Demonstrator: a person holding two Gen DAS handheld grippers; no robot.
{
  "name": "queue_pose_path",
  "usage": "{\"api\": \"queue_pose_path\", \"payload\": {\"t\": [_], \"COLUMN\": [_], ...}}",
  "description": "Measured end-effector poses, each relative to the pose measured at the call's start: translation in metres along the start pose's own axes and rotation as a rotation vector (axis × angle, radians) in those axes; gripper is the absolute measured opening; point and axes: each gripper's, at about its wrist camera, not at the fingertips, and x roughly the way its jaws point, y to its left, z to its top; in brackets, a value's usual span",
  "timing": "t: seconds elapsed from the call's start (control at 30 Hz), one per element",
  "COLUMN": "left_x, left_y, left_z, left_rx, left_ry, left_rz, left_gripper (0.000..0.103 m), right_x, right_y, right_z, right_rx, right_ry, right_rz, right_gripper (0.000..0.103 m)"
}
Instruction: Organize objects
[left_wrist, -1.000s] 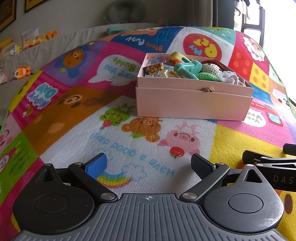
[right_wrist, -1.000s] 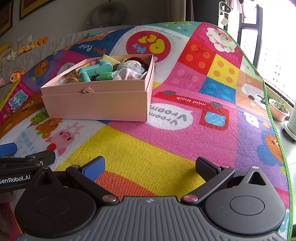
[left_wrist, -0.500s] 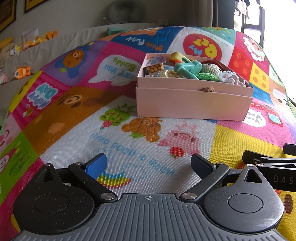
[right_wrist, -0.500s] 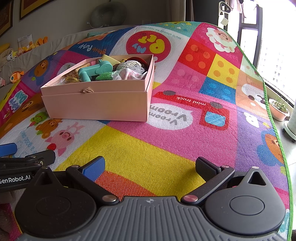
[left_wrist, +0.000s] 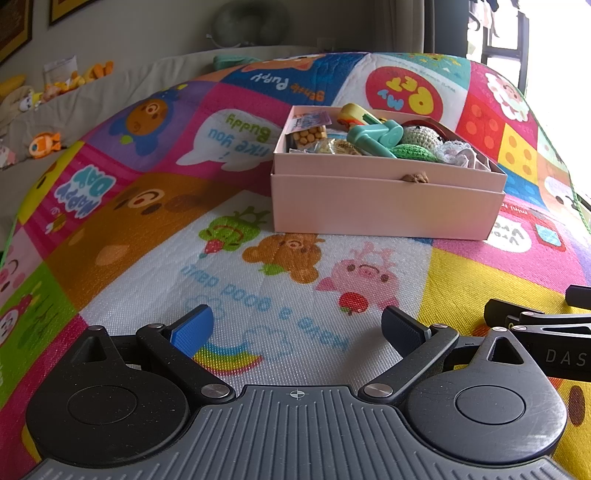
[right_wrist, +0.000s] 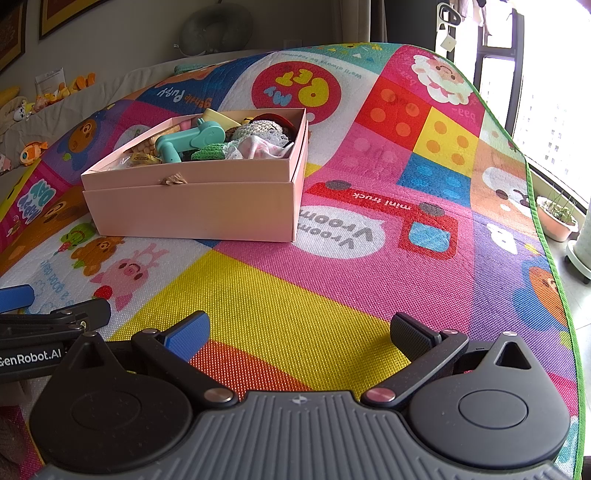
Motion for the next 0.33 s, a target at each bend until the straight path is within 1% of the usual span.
{"api": "queue_pose_path", "payload": {"t": [0.33], "left_x": [-0.0001], "left_y": [-0.0004], "left_z": [0.0000], "left_rx": [-0.001], "left_ry": [0.000], "left_rz": [0.001], "left_gripper": [0.100], "right_x": [0.0002], "right_y": [-0.0001], "right_z": [0.0000], "right_rx": [0.000], "right_ry": [0.000], "right_rz": [0.000], "right_gripper": [0.103]}}
